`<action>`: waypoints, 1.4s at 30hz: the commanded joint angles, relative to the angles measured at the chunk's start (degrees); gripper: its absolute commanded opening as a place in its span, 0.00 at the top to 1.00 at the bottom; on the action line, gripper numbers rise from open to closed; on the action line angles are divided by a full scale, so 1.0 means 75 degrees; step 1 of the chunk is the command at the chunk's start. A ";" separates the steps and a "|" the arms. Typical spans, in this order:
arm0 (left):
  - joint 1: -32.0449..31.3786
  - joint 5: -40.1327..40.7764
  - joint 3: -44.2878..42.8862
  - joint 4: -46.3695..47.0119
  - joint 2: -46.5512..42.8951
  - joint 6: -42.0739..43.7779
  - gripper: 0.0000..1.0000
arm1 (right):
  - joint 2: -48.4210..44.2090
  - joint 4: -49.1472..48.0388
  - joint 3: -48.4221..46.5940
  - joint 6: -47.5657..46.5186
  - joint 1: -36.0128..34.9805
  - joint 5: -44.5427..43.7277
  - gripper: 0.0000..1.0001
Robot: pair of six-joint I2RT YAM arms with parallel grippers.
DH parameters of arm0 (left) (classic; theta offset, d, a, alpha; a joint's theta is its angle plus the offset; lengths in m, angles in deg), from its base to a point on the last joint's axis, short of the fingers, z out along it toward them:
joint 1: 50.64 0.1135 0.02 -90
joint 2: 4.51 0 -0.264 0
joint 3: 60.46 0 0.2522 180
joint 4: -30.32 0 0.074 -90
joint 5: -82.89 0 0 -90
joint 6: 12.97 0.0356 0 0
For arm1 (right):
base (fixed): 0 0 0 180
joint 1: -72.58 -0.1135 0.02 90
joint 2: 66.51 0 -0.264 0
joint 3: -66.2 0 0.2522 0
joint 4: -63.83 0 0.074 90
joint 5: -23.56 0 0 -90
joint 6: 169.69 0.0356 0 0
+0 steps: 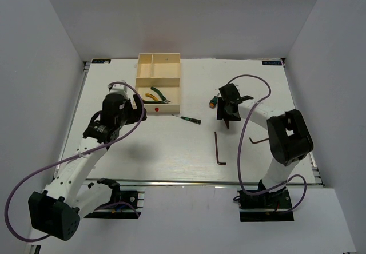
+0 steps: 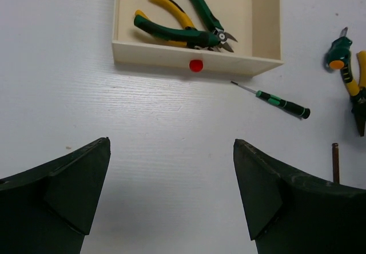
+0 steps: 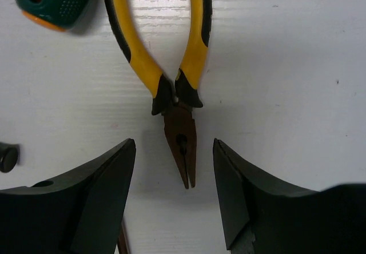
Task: Sort the tools into containers
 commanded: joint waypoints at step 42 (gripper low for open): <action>-0.0053 -0.2809 -0.0996 0.0571 0.1265 -0.1208 0.09 | -0.1948 0.0004 0.0716 -0.0250 0.0441 0.0366 1.00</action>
